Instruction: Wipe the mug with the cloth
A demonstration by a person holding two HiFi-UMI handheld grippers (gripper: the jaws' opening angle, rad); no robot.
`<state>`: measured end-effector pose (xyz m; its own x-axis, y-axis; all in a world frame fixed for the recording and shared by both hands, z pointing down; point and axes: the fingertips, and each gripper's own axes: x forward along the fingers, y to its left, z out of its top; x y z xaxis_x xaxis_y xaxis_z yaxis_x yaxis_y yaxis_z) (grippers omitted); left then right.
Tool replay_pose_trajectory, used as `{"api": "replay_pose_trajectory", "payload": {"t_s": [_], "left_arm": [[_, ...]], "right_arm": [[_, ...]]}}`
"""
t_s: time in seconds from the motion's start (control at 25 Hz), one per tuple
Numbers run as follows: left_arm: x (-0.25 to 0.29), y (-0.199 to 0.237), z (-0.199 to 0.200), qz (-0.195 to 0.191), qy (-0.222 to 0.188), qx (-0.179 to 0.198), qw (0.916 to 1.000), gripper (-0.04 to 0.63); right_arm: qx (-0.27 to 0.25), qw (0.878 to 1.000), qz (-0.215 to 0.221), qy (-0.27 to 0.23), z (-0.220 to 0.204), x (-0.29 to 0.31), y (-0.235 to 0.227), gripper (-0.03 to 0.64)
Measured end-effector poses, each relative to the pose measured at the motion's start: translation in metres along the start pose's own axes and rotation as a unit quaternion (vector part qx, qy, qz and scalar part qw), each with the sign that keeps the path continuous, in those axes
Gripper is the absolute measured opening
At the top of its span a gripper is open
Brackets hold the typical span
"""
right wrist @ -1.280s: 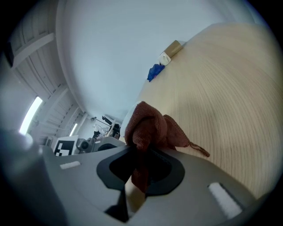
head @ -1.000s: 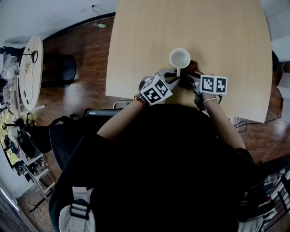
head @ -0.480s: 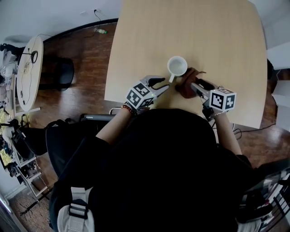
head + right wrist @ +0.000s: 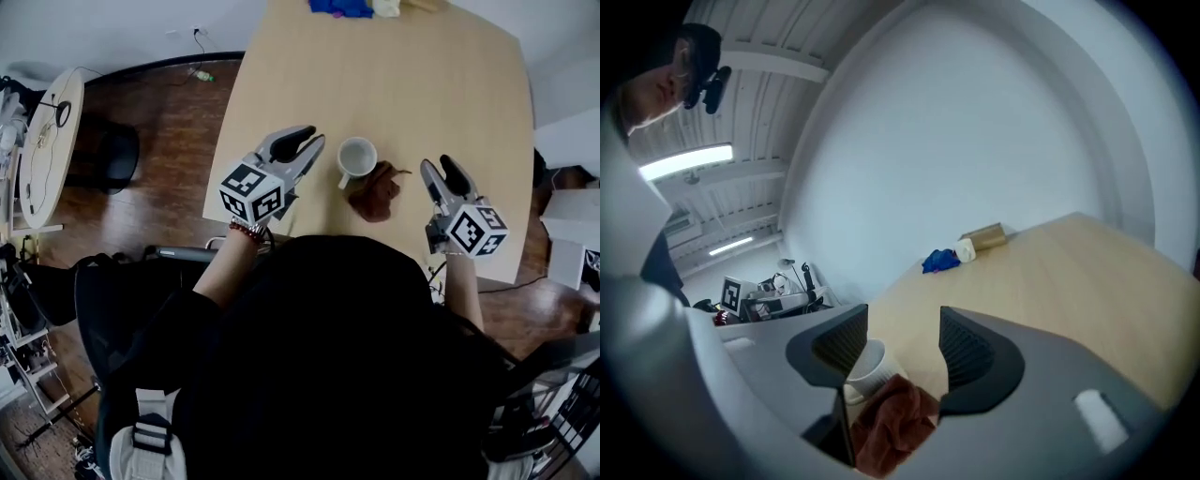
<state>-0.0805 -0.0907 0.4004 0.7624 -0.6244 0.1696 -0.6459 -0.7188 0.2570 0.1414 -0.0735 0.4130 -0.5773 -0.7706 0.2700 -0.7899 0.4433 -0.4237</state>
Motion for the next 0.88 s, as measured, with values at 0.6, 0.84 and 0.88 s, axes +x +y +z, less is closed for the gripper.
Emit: {"api": "replay_pose_trajectory", "payload": {"t_s": [0.6,0.84,0.88], "left_arm": [[-0.022,0.017,0.035,0.035,-0.025,0.0,0.9991,0.093],[-0.015,0.015,0.035,0.029,-0.015,0.003,0.9994,0.094],[-0.014,0.016,0.034,0.029,-0.016,0.004,0.9994,0.093]], "right_arm": [[-0.072,0.996,-0.027,-0.049,0.039,0.006,0.015,0.233],[-0.064,0.995,-0.069,-0.033,0.035,-0.002,-0.004,0.233],[-0.067,0.995,-0.073,-0.033,0.035,-0.002,-0.005,0.233]]}}
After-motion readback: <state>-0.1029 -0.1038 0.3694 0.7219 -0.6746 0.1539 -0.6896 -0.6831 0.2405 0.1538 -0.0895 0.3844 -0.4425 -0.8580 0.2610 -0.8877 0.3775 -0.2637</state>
